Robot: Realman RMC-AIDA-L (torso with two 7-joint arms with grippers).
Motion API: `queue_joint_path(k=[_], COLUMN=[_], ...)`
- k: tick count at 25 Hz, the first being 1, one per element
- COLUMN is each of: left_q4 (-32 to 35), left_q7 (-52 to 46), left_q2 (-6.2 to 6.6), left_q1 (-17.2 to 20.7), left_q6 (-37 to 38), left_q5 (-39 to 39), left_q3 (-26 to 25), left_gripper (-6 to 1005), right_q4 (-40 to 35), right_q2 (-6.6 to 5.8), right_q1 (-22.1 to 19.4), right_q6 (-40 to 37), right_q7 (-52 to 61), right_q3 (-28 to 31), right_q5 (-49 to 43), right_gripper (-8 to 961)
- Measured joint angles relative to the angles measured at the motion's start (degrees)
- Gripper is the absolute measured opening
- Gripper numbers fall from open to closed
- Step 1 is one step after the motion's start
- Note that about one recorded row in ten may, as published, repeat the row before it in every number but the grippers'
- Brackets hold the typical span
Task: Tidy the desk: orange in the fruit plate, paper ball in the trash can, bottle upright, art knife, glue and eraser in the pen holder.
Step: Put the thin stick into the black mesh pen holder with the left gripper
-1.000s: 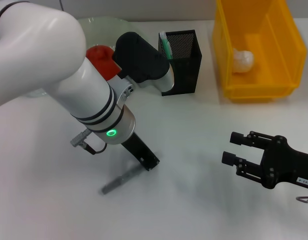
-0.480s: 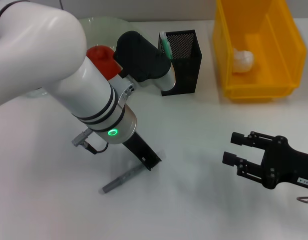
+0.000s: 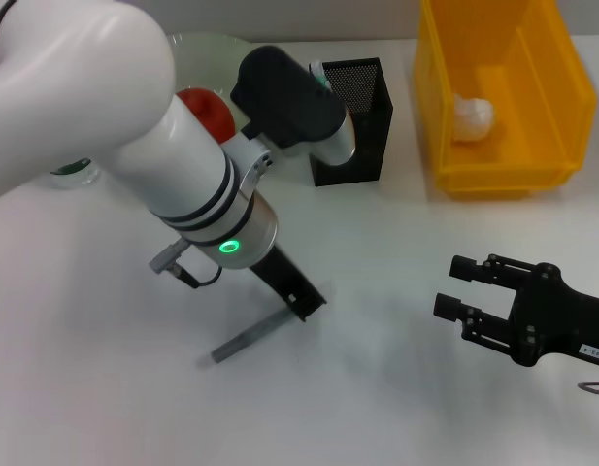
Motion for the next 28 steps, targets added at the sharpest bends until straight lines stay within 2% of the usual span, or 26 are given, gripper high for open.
queue_joint_path(k=[11, 16, 18, 19, 20, 21, 22, 23, 24, 26, 28], left_q4=[11.3, 16.4, 18.3, 18.3, 18.5, 18.5, 18.5, 18.2, 18.2, 17.8, 17.2], left_q7=[0.3, 4.8, 9.2, 9.2, 10.3, 13.1, 13.1, 15.6, 15.6, 17.9, 22.5], left_q2=[0.0, 0.01, 0.1, 0.1, 0.1, 0.15, 0.15, 0.09, 0.09, 0.05, 0.07], left_q1=[0.8, 2.0, 3.0, 3.0, 3.5, 5.0, 5.0, 6.8, 6.8, 8.8, 12.2], left_q6=[-0.8, -3.4, -8.2, -8.2, -10.1, -15.3, -15.3, -20.6, -20.6, -26.3, -36.9], left_q5=[-0.7, -7.7, -14.1, -14.1, -15.3, -17.4, -17.4, -18.5, -18.5, -19.7, -21.6], left_q3=[-3.2, -6.1, -8.2, -8.2, -8.3, -8.2, -8.2, -7.2, -7.2, -5.4, -1.4], left_gripper=[136, 133, 132, 132, 132, 132, 132, 132, 132, 132, 133], right_q4=[-0.1, -0.1, 0.1, 0.1, 0.7, 1.0, 1.0, 1.4, 1.4, 1.8, 2.4], right_q2=[-0.03, -0.01, 0.0, 0.0, 0.01, 0.01, 0.01, 0.01, 0.01, 0.01, 0.0], right_q1=[-2.4, -3.3, -3.4, -3.4, -3.5, -3.5, -3.5, -3.5, -3.5, -3.5, -3.4], right_q6=[-2.3, -2.8, -3.2, -3.2, -3.5, -3.6, -3.6, -3.7, -3.7, -3.7, -3.7], right_q7=[-0.2, -0.1, 0.0, 0.0, 0.0, 0.1, 0.1, 0.1, 0.1, 0.1, 0.3], right_q3=[4.0, 5.1, 5.1, 5.1, 5.1, 5.1, 5.1, 5.1, 5.1, 5.1, 5.1], right_q5=[0.3, 0.2, 0.0, 0.0, 0.0, 0.0, 0.0, 0.0, 0.0, 0.0, 0.0], right_gripper=[573, 573, 573, 573, 573, 574, 574, 574, 574, 574, 574])
